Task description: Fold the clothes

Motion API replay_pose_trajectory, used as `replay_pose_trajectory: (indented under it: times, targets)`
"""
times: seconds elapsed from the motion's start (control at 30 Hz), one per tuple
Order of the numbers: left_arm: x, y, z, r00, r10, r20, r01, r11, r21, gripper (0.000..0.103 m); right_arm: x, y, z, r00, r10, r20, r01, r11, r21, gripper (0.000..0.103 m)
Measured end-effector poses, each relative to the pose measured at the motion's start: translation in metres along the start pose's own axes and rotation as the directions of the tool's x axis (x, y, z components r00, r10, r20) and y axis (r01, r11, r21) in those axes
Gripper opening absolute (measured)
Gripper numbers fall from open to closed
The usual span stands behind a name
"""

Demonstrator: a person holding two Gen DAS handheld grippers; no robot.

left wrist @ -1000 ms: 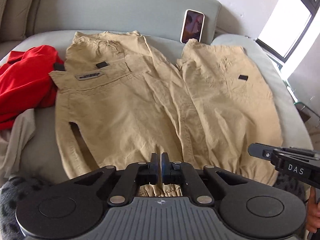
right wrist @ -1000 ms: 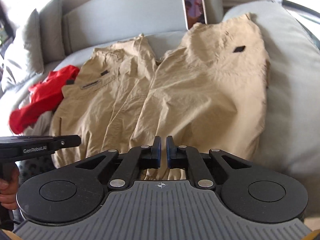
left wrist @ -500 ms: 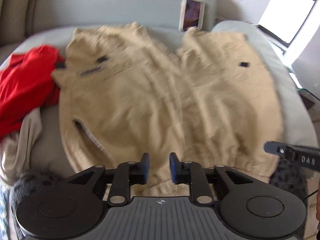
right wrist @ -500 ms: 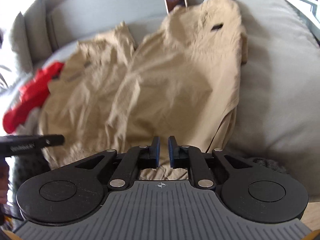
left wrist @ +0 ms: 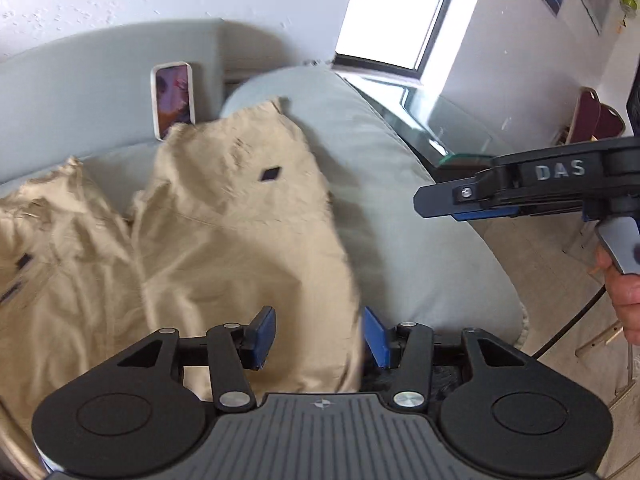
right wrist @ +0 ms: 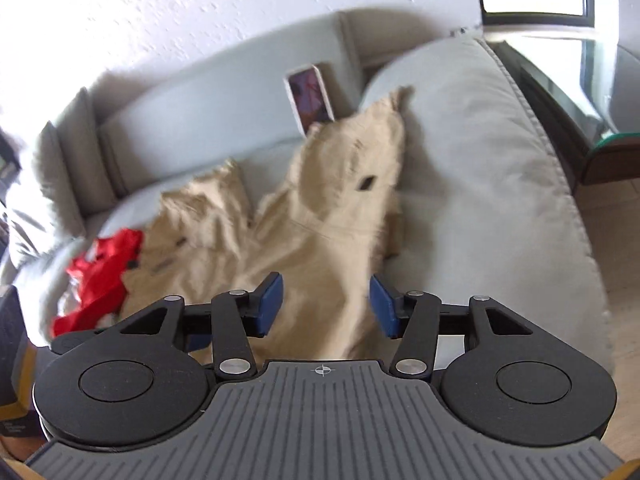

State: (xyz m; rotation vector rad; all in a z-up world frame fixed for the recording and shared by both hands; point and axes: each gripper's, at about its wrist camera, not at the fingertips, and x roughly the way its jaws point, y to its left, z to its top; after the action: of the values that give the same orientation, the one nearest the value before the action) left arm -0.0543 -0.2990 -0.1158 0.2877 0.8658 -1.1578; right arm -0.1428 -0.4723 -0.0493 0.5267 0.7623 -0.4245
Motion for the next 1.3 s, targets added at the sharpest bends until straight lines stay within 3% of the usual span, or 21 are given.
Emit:
replay_pose_trajectory:
  times: [0.07,0.13,0.23,0.3,0.37,0.5,0.7,0.83,0.93,1.0,1.1,1.3]
  targets:
    - [0.006,-0.013,0.004,0.997,-0.014,-0.077,0.013,1.000,-0.024,0.046,0.003,-0.015,0.005,0.996,-0.076,-0.042,0.076,0.997,0.011,0.046]
    - [-0.003,-0.019,0.009,0.987,-0.064,-0.148,0.054,0.996,-0.068,0.046,-0.018,-0.033,0.007,0.993,-0.108,-0.047,0.110,0.993,0.036,0.044]
    - [-0.026,-0.019,0.016,0.971,-0.180,-0.158,0.166,0.981,-0.100,0.055,-0.066,-0.057,0.010,0.991,-0.134,0.009,0.134,0.991,0.031,0.046]
    - [-0.024,-0.019,0.020,0.976,-0.175,-0.127,0.165,0.982,-0.089,0.068,-0.093,-0.072,0.015,0.983,-0.174,0.066,0.173,0.985,0.022,0.057]
    - [-0.008,-0.019,0.020,0.988,-0.133,-0.083,0.127,0.989,-0.078,0.070,-0.096,-0.088,0.020,0.982,-0.164,0.097,0.162,0.986,0.030,0.058]
    - [0.049,-0.021,0.013,0.999,0.023,-0.047,-0.027,0.995,-0.100,0.066,-0.044,-0.117,0.028,0.994,-0.035,0.102,0.022,0.991,0.131,0.058]
    - [0.099,-0.026,0.017,0.994,0.094,-0.051,-0.097,0.994,-0.055,0.064,0.075,-0.120,0.051,0.995,0.084,0.055,-0.093,0.982,0.167,0.058]
    - [0.126,-0.030,0.025,0.987,0.150,-0.066,-0.151,0.989,-0.009,0.064,0.142,-0.124,0.077,0.980,0.194,0.047,-0.200,0.948,0.249,0.058]
    - [0.143,-0.028,0.028,0.980,0.177,-0.088,-0.175,0.984,0.025,0.051,0.185,-0.127,0.098,0.970,0.240,0.051,-0.243,0.919,0.311,0.058]
    - [0.150,-0.023,0.030,0.978,0.171,-0.116,-0.169,0.985,0.021,0.022,0.206,-0.125,0.110,0.968,0.244,0.058,-0.250,0.915,0.318,0.058]
    - [0.150,-0.010,0.034,0.981,0.146,-0.131,-0.148,0.989,0.001,0.007,0.236,-0.120,0.126,0.968,0.245,0.062,-0.252,0.913,0.320,0.058]
    - [0.136,0.007,0.041,0.989,0.082,-0.124,-0.086,0.996,-0.032,0.003,0.285,-0.109,0.156,0.977,0.188,0.103,-0.212,0.927,0.309,0.038]
